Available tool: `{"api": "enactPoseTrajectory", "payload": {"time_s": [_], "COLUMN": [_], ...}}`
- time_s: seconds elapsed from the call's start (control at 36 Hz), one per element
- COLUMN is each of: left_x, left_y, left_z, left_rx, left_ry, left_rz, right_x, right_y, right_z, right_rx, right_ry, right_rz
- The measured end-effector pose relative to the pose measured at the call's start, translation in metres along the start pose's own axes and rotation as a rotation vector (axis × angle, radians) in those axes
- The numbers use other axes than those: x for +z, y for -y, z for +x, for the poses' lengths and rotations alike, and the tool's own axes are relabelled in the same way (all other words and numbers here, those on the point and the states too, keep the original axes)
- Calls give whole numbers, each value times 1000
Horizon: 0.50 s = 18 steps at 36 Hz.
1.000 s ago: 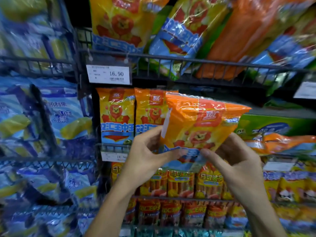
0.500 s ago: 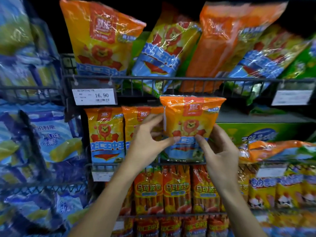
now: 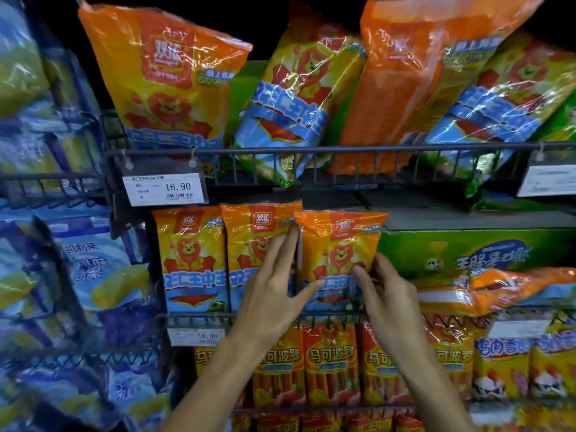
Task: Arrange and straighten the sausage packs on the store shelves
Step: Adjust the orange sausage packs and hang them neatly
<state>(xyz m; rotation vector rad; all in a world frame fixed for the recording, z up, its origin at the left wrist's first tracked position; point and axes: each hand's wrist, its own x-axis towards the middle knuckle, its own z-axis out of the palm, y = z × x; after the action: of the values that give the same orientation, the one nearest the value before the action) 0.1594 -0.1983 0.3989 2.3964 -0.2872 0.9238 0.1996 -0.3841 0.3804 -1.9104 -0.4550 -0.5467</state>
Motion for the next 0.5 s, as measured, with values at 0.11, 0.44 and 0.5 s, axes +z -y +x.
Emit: {"api": "enactPoseTrajectory", "payload": {"time_s": [0.11,0.44,0.5], "left_x": [16,26,25], "left_y": [12,37,38], "left_z": [-12,-5,-2], "left_rx": [145,298,285], "left_ry": [-210,-194,-135], "left_rz": [51,368,399], "right_x": [6,22,21], "right_y": [-3,-11,-10], "right_z": [0,-9,-9], "right_rx": [-18,33,20], "right_ry": [-19,81,73], "right_rz": [-74,-225,-242]}}
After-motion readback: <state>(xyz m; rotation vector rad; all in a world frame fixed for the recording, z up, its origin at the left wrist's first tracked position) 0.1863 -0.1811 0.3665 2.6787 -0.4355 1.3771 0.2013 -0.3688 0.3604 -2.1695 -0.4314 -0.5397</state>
